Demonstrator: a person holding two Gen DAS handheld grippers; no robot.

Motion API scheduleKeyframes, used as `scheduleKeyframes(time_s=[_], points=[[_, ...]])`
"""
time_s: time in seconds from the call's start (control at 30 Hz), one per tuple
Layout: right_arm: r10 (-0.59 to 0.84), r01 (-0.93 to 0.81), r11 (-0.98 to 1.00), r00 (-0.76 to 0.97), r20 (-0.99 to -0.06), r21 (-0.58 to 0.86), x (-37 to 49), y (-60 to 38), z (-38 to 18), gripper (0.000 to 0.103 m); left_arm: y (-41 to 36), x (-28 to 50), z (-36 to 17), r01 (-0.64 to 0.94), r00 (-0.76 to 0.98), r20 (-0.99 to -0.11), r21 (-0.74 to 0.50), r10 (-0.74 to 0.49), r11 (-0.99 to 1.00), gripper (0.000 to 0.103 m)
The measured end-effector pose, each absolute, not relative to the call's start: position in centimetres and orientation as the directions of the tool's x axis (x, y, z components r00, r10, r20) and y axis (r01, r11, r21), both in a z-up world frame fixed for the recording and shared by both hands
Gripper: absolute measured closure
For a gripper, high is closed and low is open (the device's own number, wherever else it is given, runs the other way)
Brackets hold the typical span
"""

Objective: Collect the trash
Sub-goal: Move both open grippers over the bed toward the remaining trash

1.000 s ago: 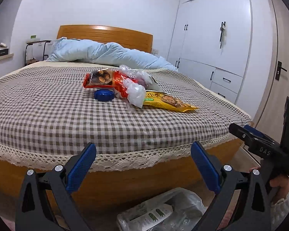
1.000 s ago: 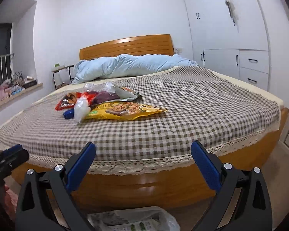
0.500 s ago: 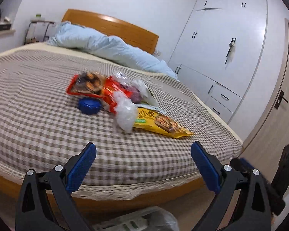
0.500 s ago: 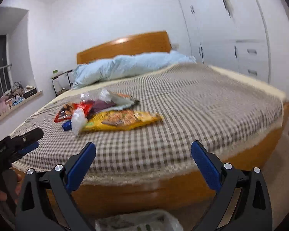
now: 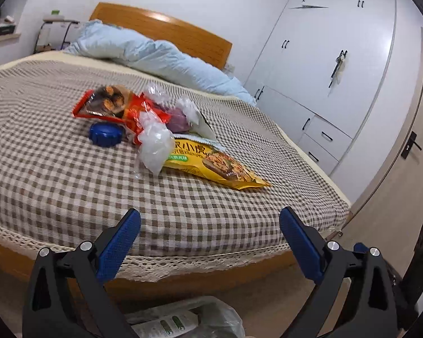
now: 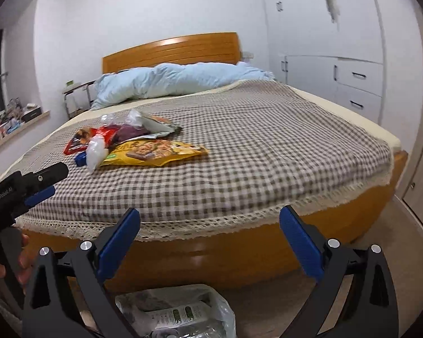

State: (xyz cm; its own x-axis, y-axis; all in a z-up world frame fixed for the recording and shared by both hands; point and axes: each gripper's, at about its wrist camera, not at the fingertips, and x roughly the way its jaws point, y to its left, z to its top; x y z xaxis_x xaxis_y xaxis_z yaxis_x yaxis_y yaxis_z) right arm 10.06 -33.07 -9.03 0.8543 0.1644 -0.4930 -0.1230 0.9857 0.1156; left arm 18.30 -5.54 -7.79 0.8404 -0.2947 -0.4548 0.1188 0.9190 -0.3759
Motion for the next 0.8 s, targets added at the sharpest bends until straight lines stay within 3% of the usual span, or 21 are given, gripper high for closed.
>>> scheduleKeyframes(time_s=[0.17,0.37,0.7,0.8], points=[[0.182,-0.143,0.982,0.877,-0.444,0.120,11.1,-32.3,-8.2,0.008,-5.6,17.1,-6.7,0.107,0.892,-0.404,-0.246,-0.202,0.963,0.008],[0.246,-0.216,0.969,0.878,-0.411,0.120,15.0,-30.0,-7.7,0.008,-4.0,18.8,-4.9,0.120,0.898,-0.380,-0.276,-0.223,0.954,0.008],[0.288,-0.274,0.958,0.909,-0.303,0.088,12.9,-27.8,-6.6,0.008,-2.0,14.8,-2.4,0.039,0.943,-0.322,-0.137,-0.082,0.990,0.008],[0.305,-0.281,0.952,0.889,-0.342,0.119,12.0,-27.2,-5.9,0.008,-1.6,12.7,-1.9,0.021,0.930,-0.362,-0.132,-0.068,0.991,0.008]])
